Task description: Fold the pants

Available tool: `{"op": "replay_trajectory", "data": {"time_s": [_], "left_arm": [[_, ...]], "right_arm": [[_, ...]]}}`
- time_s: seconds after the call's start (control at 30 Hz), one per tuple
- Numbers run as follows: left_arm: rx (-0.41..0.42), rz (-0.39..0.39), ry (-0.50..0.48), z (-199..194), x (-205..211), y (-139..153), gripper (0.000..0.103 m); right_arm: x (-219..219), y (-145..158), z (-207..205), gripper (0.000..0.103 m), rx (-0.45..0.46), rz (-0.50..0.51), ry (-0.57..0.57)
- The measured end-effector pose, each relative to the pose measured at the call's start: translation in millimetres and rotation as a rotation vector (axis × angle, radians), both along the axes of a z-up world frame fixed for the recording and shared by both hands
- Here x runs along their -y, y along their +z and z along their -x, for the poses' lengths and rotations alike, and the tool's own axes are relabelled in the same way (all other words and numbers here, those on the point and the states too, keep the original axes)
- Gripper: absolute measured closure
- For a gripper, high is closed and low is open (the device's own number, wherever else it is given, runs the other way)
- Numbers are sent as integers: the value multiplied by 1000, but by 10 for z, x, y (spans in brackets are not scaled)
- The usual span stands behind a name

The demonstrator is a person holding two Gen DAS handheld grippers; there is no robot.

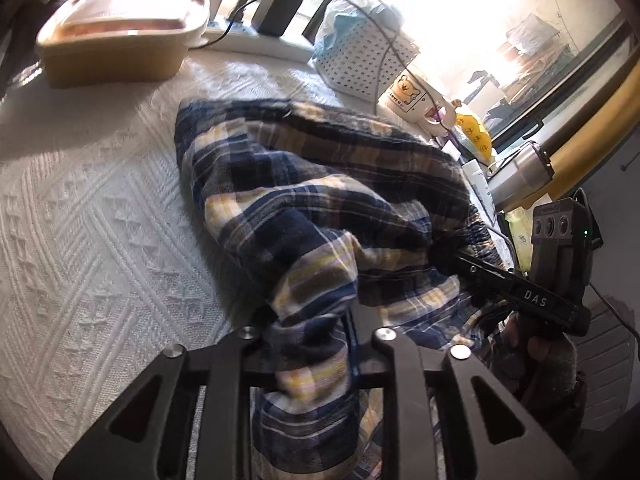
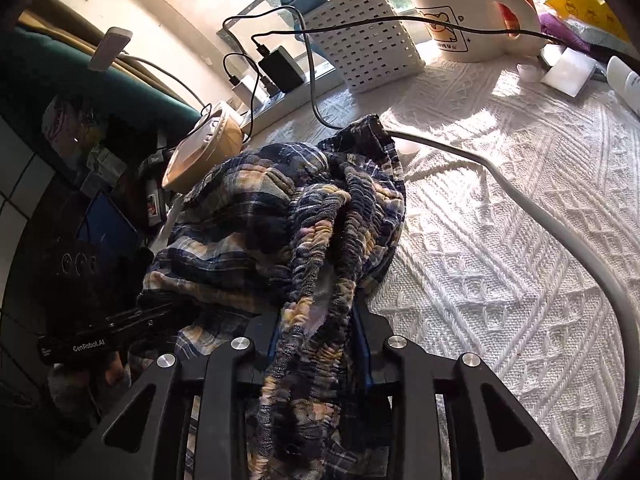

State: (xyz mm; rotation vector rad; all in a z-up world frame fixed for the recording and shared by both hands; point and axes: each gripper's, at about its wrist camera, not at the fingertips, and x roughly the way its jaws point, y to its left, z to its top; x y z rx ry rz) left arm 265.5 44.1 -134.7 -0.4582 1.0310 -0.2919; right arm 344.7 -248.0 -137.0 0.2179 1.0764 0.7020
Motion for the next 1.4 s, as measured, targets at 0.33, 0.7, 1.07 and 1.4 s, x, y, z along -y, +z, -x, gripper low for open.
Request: {"op": "replay_trajectory", "data": {"time_s": [0.33,0.7,1.07,1.4], "left_arm": [[118,-18,28,209,-227,567,92],[212,-101,142,799,-1169,1128,92],[217,-223,246,1338,-2331,1396,92],[58,-287,288,1599,-3186,901,91]], "right_arm": [[-250,544,240,79,139,-4,45],[-1243,1166,600,79,222,-59,167],[-2711,1247,944,79,187,-139,257],[-3868,728,1337,79,62,-130,302]]}}
